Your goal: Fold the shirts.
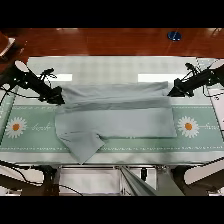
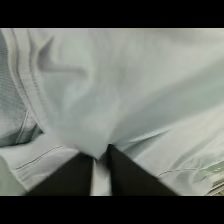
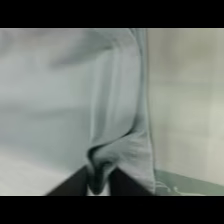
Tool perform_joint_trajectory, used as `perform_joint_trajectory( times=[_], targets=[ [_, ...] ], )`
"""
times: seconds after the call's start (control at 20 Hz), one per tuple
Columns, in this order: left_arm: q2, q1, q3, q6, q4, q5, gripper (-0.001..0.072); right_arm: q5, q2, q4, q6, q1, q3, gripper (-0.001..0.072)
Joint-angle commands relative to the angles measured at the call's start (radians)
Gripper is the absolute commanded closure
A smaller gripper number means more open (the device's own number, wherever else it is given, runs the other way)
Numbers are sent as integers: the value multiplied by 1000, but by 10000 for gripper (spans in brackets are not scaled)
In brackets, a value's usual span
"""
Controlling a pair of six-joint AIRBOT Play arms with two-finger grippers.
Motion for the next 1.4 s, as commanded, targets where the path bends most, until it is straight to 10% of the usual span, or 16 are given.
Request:
perform_joint_trajectory(
  times=[0.0, 0.35, 0.65, 1.35],
  targets=[
    [7, 5, -11, -23, 9, -41, 202, 6, 21, 1, 34, 5, -31, 303],
    [394, 159, -313, -50, 85, 108, 200, -178, 451, -141, 85, -111, -326, 302],
    [713, 437, -881, 89, -184, 205, 200, -440, 890, 151, 15, -208, -912, 300],
    [631, 143, -1042, 39, -271, 335, 207, -346, 937, 251, 40, -334, -845, 300]
  ],
)
